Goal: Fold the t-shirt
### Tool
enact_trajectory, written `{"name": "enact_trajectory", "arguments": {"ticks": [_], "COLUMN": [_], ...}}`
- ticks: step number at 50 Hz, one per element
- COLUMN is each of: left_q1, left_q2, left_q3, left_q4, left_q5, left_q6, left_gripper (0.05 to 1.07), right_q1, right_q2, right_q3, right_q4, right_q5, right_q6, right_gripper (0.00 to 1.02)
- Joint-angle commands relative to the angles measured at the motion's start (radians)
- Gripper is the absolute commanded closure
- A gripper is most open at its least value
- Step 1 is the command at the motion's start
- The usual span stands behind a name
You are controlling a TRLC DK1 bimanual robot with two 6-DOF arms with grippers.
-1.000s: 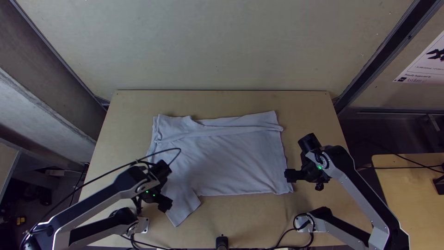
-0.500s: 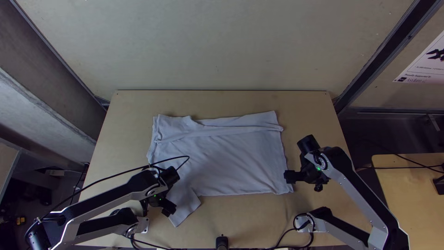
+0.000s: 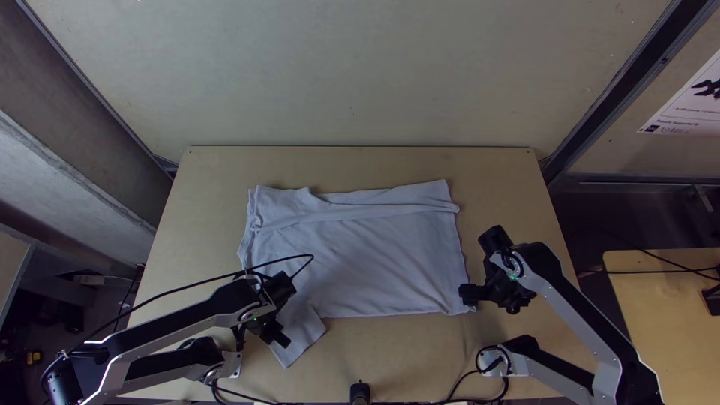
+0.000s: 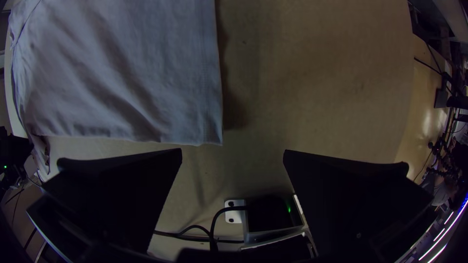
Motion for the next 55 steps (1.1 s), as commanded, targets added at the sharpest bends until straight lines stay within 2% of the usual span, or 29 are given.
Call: {"name": "enact_trajectory", "arguments": {"ticks": [1, 3, 8, 32, 33, 39, 43, 44, 55], "left_q1": [0.040, 0.039, 0.039, 0.049, 0.051, 0.056, 0.060, 0.062, 0.160], "left_q2": [-0.009, -0.016, -0.027, -0.062, -0.062, -0.067, -0.073, -0.075, -0.111], "left_q3": [-0.026, -0.028, -0.023, -0.026, -0.026, -0.028, -0.029, -0.029, -0.013], "left_q4": [0.011, 0.013, 0.013, 0.014, 0.013, 0.013, 0.014, 0.013, 0.013], "left_q5": [0.021, 0.021, 0.041, 0.047, 0.047, 0.047, 0.047, 0.047, 0.045], "left_q6": [0.008, 0.008, 0.003, -0.003, -0.003, -0.003, -0.003, -0.003, -0.002], "left_gripper": [1.04, 1.04, 1.04, 1.04, 1.04, 1.04, 1.04, 1.04, 1.04], "right_q1": [0.002, 0.003, 0.005, 0.014, 0.014, 0.020, 0.035, 0.035, 0.031], "right_q2": [0.021, 0.025, 0.031, 0.179, 0.186, 0.203, 0.200, 0.200, 0.174], "right_q3": [-0.030, -0.033, -0.047, -0.068, -0.068, -0.085, -0.099, -0.098, -0.088], "right_q4": [0.001, 0.003, 0.026, 0.101, 0.103, 0.172, 0.207, 0.210, 0.176], "right_q5": [-0.015, -0.021, -0.031, -0.087, -0.087, -0.086, -0.083, -0.081, -0.080], "right_q6": [0.020, 0.022, 0.023, 0.020, 0.018, 0.015, 0.015, 0.017, 0.018], "right_gripper": [0.07, 0.07, 0.16, 0.17, 0.20, 0.62, 0.97, 1.00, 1.00]}}
